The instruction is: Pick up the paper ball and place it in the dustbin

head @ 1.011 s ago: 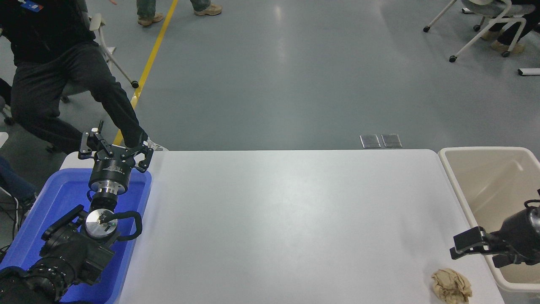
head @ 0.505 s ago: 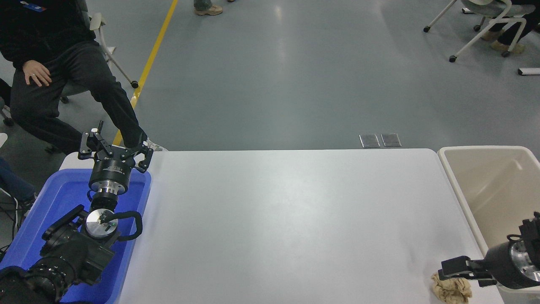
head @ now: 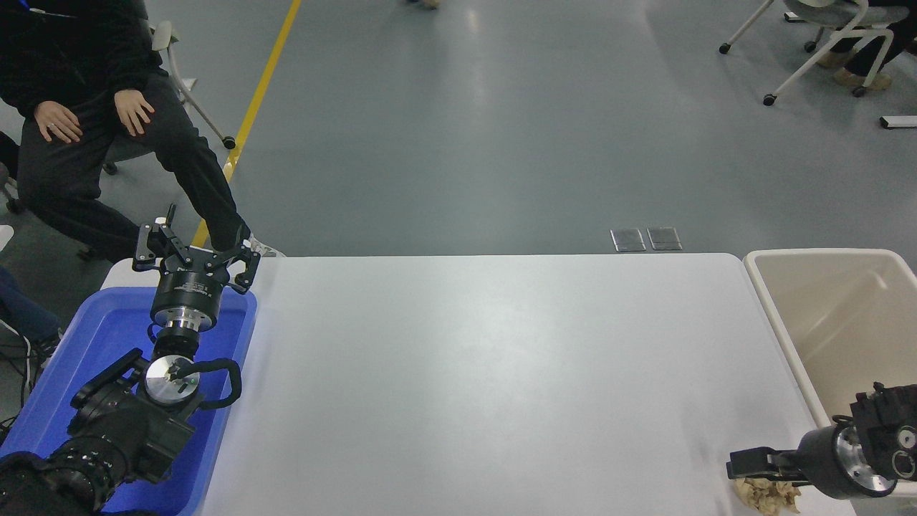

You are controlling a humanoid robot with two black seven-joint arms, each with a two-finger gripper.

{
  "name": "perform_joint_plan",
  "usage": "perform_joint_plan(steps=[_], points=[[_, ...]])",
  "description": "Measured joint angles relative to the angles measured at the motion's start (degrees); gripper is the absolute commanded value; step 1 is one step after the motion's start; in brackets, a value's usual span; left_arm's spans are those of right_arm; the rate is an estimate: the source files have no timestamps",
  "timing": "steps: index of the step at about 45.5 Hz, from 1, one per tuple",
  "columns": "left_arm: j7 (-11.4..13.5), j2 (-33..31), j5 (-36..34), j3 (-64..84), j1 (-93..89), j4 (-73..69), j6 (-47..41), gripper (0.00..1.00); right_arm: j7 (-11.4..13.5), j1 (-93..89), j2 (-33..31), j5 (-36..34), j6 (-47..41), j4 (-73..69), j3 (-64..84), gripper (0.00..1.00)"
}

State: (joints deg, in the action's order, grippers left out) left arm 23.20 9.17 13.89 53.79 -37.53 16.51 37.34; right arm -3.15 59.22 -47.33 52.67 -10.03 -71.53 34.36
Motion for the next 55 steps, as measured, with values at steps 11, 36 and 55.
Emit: perform_joint_plan(steps=[11,36,55], points=[[0.0,0.0,0.0,0.0,0.0,0.0,0.0,0.99,0.0,-1.4,1.1,0.4,0.4,1.8,-0.2,0.63],[0.0,0.0,0.0,0.0,0.0,0.0,0.0,0.99,-0.6,-2.5,1.5,3.9,0.5,3.1,-0.2,0.00],[0.0,0.0,0.0,0.0,0.0,0.0,0.0,0.99,-4.3,0.9,-2.5,3.9,-1.2,0.1,-0.3,0.00]])
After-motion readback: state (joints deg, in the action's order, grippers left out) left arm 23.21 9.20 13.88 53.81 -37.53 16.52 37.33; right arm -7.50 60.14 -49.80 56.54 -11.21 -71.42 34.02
